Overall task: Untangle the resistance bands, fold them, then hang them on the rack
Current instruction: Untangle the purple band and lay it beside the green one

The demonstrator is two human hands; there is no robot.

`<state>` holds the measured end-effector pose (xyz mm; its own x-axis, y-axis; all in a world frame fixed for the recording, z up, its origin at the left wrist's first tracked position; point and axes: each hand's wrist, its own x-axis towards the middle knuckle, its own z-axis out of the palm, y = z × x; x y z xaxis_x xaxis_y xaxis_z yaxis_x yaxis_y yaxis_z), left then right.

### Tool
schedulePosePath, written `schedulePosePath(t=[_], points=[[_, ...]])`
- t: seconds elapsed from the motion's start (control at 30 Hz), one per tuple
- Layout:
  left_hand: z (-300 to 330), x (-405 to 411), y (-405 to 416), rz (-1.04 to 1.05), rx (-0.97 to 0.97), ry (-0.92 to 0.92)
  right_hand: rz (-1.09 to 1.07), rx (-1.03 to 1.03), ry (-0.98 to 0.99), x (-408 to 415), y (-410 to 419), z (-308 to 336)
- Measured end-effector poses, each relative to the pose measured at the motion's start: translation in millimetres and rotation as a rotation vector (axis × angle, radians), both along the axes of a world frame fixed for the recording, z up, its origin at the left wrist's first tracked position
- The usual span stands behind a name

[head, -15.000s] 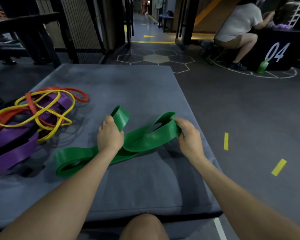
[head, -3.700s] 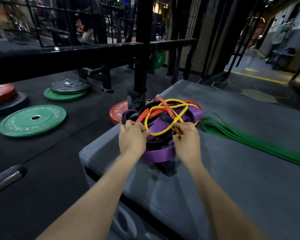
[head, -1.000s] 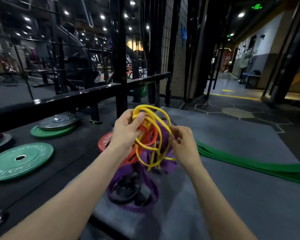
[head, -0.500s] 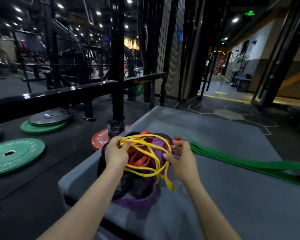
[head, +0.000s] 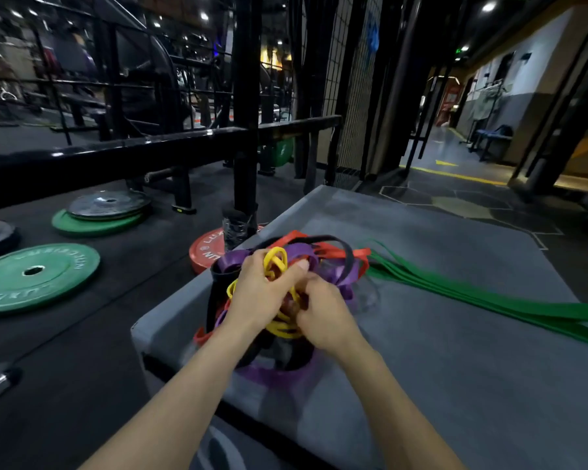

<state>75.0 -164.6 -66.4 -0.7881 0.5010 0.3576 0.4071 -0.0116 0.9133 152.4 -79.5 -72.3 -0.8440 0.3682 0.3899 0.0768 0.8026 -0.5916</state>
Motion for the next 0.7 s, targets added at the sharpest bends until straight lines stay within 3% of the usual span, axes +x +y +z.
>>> schedulePosePath(t=[0.13, 0.23, 0.3, 0.53, 0.7], points=[[-7.7, -17.3, 1.7, 0.127, -0.191, 0.095, 0.126, -0.036, -0.118, 6.7, 5.0, 3.4], [-10.5, -19.0, -2.4, 0.1, -0.238, 0.092, 0.13, -0.381, -0.041, 15.2, 10.7, 8.2], [-9.1, -14.3, -3.3, 0.084, -0.248, 0.112, 0.064, -0.482, 0.024, 17.4, 16.6, 7.8], [0.4, -9.0, -1.0, 0.132, -0.273, 0.362, -0.142, -0.128, 0.128, 13.3, 33.3, 20.0], [13.3, -14.9, 8.0, 0.165, -0.259, 0.369, -0.15, -0.007, 0.103, 15.0, 44.6, 53.7]])
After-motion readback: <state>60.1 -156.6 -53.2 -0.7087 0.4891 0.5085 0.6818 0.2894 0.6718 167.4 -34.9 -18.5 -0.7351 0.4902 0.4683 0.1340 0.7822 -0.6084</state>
